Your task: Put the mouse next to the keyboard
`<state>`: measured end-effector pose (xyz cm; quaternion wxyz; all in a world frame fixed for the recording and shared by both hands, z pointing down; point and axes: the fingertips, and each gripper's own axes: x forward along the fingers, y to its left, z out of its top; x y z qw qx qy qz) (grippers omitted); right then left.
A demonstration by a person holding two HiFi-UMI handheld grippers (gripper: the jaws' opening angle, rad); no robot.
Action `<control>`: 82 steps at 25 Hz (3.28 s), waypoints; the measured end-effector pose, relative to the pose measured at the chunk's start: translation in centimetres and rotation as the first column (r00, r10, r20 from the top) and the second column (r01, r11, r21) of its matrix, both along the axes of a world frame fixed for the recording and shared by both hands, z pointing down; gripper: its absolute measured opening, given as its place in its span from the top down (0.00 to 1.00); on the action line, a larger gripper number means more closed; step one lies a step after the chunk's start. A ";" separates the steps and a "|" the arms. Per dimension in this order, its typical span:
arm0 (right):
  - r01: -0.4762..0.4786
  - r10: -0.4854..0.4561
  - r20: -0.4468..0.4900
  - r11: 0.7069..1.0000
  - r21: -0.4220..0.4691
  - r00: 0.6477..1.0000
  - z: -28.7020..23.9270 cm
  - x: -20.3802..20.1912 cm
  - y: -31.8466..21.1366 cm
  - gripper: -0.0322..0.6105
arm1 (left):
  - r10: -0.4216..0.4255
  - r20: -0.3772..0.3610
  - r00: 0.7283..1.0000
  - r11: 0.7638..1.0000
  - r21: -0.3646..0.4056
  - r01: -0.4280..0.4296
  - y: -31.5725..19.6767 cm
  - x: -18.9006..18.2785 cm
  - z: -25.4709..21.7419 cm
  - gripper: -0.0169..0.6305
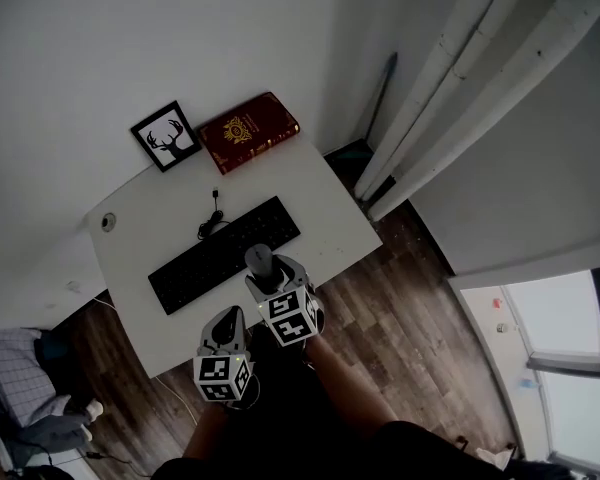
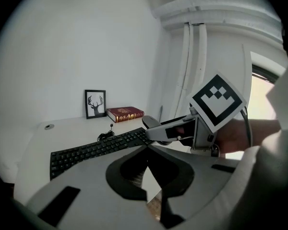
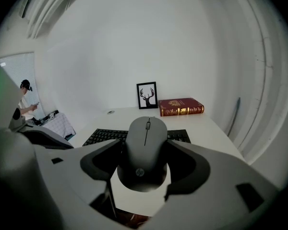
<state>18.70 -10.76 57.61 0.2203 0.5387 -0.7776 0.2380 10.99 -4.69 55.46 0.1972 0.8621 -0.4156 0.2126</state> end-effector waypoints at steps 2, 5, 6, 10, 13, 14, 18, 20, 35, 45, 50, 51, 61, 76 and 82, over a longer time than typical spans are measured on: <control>-0.013 0.013 -0.002 1.000 -0.005 1.000 0.3 0.9 -0.3 0.47 | 0.022 -0.005 1.000 1.000 -0.006 -0.022 -0.5 1.0 0.3 0.97; -0.040 0.040 -0.012 0.999 -0.011 0.999 0.7 2.5 -1.0 0.47 | 0.067 -0.013 0.998 0.998 -0.019 -0.067 -1.4 2.8 1.0 0.97; -0.051 0.050 -0.016 0.999 -0.013 0.999 0.8 3.0 -1.2 0.47 | 0.081 -0.017 0.997 0.996 -0.023 -0.081 -1.7 3.4 1.1 0.97; -0.085 0.085 -0.021 0.996 -0.037 0.996 1.3 4.8 -2.3 0.47 | 0.130 -0.027 0.991 0.991 -0.031 -0.131 -3.3 5.1 1.1 0.97; -0.107 0.105 -0.029 0.993 -0.048 0.994 1.9 6.0 -3.3 0.47 | 0.155 -0.032 0.987 0.987 -0.032 -0.156 -4.9 6.2 1.1 0.97; -0.113 0.111 -0.031 0.992 -0.054 0.993 2.1 6.3 -3.6 0.47 | 0.163 -0.033 0.986 0.986 -0.035 -0.164 -5.3 6.5 1.2 0.97; -0.126 0.122 -0.042 0.988 -0.090 0.992 3.0 7.3 -4.3 0.47 | 0.186 -0.036 0.982 0.981 -0.057 -0.188 -6.7 7.7 2.0 0.97; -0.132 0.127 -0.057 0.986 -0.102 0.990 3.3 8.3 -4.7 0.47 | 0.198 -0.041 0.979 0.978 -0.065 -0.200 -7.3 8.6 2.2 0.97; -0.137 0.111 -0.142 0.971 -0.195 0.984 5.9 13.0 -8.8 0.47 | 0.228 -0.066 0.971 0.965 -0.120 -0.235 -12.1 11.6 4.1 0.97; -0.126 0.089 -0.155 0.961 -0.246 0.984 7.8 14.1 -10.6 0.47 | 0.218 -0.062 0.974 0.964 -0.142 -0.224 -14.3 11.8 5.3 0.97; -0.116 0.076 -0.158 0.957 -0.265 0.985 8.5 14.4 -11.3 0.47 | 0.217 -0.061 0.974 0.963 -0.153 -0.224 -14.8 12.1 5.6 0.97; -0.116 0.076 -0.157 0.957 -0.268 0.985 8.7 14.5 -11.5 0.47 | 0.217 -0.061 0.974 0.962 -0.156 -0.224 -14.8 12.1 5.7 0.97; -0.111 0.062 -0.166 0.945 -0.307 0.984 10.5 15.1 -12.5 0.47 | 0.211 -0.051 0.976 0.962 -0.168 -0.217 -15.8 12.2 6.4 0.97; -0.115 0.054 -0.172 0.925 -0.363 0.984 12.5 15.7 -13.2 0.47 | 0.196 -0.054 0.979 0.962 -0.184 -0.203 -16.3 12.0 6.8 0.97; -0.126 0.063 -0.172 0.915 -0.384 0.983 13.6 16.0 -13.1 0.46 | 0.189 -0.049 0.981 0.963 -0.185 -0.195 -16.3 11.6 6.9 0.97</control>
